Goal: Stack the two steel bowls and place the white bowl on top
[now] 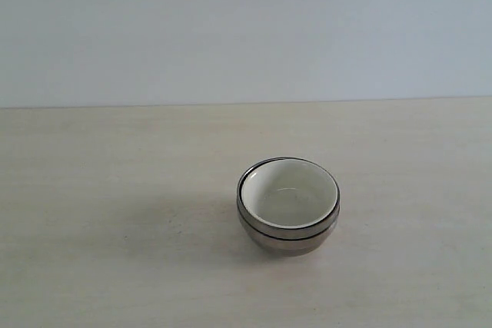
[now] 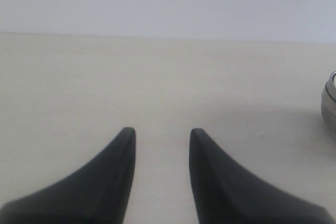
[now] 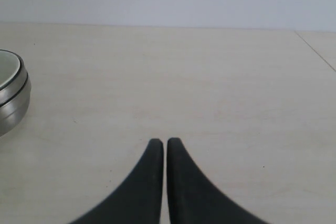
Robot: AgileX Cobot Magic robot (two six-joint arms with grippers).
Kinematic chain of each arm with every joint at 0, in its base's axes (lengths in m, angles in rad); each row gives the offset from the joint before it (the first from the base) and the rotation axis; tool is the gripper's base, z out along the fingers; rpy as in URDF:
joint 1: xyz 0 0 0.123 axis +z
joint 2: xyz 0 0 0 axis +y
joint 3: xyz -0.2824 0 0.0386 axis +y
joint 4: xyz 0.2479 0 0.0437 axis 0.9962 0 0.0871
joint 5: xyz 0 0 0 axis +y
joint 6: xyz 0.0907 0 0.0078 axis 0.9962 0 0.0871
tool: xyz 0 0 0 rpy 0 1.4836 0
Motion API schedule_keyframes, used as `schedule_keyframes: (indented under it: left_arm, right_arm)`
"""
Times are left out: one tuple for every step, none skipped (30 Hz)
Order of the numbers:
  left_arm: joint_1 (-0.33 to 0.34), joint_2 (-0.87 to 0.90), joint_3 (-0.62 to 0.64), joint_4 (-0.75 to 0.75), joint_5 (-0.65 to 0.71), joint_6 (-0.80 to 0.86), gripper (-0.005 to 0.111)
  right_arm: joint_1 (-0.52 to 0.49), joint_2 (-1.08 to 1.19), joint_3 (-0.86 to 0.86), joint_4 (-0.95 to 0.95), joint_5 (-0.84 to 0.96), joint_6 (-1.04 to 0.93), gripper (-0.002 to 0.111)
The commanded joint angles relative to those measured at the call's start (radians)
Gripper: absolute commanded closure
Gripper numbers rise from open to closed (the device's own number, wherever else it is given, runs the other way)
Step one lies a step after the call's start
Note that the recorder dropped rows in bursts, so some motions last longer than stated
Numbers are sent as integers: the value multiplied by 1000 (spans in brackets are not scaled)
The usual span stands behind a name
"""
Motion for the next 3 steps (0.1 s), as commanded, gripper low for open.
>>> schedule_keyframes:
  left_arm:
    - [3, -3, 4, -1, -7, 3, 74]
    - [3, -3, 4, -1, -7, 3, 74]
    - [3, -3, 4, -1, -7, 3, 74]
  right_arm:
    - [0, -6, 0, -7, -3, -2, 108]
    - [0, -6, 0, -7, -3, -2, 108]
    - [0, -6, 0, -7, -3, -2, 108]
